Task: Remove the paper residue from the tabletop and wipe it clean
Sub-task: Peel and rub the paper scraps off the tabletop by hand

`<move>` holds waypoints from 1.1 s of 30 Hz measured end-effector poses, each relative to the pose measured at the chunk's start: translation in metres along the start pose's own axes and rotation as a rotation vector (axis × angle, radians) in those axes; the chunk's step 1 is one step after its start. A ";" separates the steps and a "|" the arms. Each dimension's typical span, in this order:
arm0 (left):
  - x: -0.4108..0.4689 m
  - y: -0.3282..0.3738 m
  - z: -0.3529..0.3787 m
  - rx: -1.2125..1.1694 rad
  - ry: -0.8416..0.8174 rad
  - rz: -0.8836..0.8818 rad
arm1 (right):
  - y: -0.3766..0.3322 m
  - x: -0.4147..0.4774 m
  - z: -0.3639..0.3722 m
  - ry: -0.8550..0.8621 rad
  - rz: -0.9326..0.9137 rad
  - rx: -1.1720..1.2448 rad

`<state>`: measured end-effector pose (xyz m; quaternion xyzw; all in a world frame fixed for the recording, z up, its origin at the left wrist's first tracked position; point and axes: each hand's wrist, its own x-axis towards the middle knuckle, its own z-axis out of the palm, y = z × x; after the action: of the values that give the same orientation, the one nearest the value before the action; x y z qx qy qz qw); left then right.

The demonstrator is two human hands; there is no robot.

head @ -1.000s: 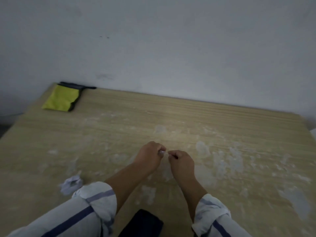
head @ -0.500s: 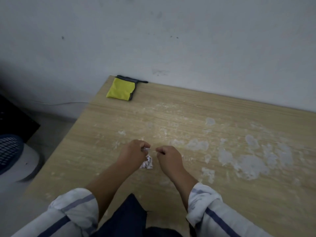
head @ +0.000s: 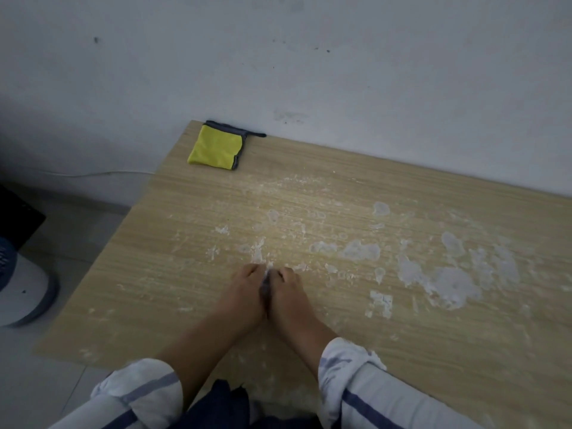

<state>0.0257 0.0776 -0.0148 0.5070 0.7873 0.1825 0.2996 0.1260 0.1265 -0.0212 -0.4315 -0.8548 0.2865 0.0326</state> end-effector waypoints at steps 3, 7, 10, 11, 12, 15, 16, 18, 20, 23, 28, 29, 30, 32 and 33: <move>-0.002 -0.005 0.004 0.090 -0.005 0.054 | -0.003 0.001 0.004 -0.013 0.043 0.088; -0.005 -0.010 0.004 0.140 0.098 0.150 | -0.003 0.003 0.009 0.009 0.025 0.104; -0.008 -0.019 0.005 0.221 0.163 0.168 | -0.002 0.001 0.008 0.042 -0.028 0.055; -0.009 -0.020 0.005 0.226 0.178 0.160 | -0.002 -0.001 0.007 0.055 -0.036 0.027; -0.011 -0.021 0.005 0.221 0.183 0.158 | 0.000 -0.002 0.006 0.070 -0.041 0.004; -0.013 -0.021 0.004 0.209 0.139 0.131 | 0.004 -0.006 0.003 0.077 -0.026 -0.004; -0.013 -0.020 0.004 0.200 0.116 0.116 | 0.005 -0.006 0.003 0.074 -0.032 0.001; -0.013 -0.020 0.003 0.174 0.091 0.092 | 0.006 -0.008 0.000 0.062 -0.039 0.011; -0.012 -0.017 0.001 0.147 0.081 0.079 | 0.006 -0.008 -0.004 0.067 -0.041 0.018; -0.011 -0.016 0.000 0.140 0.075 0.083 | 0.006 -0.008 -0.007 0.092 -0.049 0.008; -0.007 -0.020 -0.004 0.146 0.055 0.092 | 0.009 -0.007 -0.008 0.111 -0.036 0.035; -0.006 -0.021 -0.005 0.136 0.060 0.097 | 0.009 -0.007 -0.009 0.114 -0.041 0.037; -0.005 -0.021 -0.006 0.124 0.069 0.104 | 0.009 -0.007 -0.010 0.118 -0.046 0.036; -0.003 -0.020 -0.008 0.099 0.093 0.116 | 0.009 -0.006 -0.013 0.131 -0.048 0.037; -0.002 -0.019 -0.010 0.090 0.108 0.119 | 0.011 -0.005 -0.014 0.140 -0.041 0.041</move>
<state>0.0069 0.0679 -0.0178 0.5551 0.7783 0.1915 0.2224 0.1410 0.1340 -0.0141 -0.4322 -0.8530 0.2724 0.1069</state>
